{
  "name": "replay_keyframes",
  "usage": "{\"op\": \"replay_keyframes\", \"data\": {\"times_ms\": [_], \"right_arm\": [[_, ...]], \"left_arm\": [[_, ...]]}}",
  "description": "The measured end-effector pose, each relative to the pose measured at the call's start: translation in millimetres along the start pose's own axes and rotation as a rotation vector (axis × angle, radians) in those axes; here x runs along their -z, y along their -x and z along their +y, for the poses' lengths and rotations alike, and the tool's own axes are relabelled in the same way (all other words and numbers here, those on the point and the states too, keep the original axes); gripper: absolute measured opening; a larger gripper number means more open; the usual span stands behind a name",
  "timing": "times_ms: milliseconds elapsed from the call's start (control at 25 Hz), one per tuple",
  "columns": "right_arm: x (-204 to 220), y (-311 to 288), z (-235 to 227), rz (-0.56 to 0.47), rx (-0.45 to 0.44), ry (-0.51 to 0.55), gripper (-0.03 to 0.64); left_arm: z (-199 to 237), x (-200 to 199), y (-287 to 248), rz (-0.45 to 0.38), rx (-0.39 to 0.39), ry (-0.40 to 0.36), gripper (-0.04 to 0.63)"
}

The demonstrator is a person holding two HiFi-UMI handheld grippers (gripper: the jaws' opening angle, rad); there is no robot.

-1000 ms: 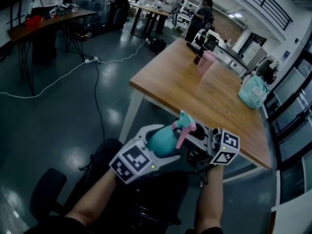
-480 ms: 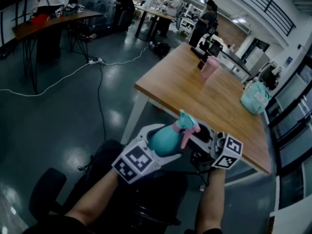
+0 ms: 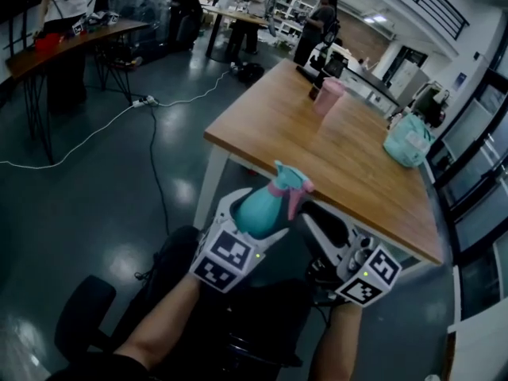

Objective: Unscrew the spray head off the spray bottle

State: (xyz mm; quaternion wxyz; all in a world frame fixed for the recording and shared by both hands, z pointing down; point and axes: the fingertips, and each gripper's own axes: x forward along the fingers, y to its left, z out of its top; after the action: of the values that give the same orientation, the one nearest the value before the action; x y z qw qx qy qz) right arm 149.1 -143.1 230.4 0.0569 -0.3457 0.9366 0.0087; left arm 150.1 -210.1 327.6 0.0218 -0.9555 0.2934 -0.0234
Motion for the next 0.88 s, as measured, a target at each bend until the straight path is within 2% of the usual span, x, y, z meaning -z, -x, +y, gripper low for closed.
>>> {"op": "replay_keyframes", "data": {"times_ms": [240, 480, 880], "right_arm": [[9.5, 4.9, 0.4, 0.060, 0.121, 0.079, 0.106], [14.7, 11.5, -12.6, 0.075, 0.149, 0.085, 0.078], [20.0, -6.1, -38.2, 0.101, 0.144, 0.069, 0.078]], "left_arm": [[-14.8, -1.1, -8.5, -0.005, 0.024, -0.003, 0.430], [-15.4, -0.5, -10.0, -0.010, 0.042, 0.002, 0.430], [1.3, -1.4, 3.8, -0.015, 0.013, -0.005, 0.428]]}}
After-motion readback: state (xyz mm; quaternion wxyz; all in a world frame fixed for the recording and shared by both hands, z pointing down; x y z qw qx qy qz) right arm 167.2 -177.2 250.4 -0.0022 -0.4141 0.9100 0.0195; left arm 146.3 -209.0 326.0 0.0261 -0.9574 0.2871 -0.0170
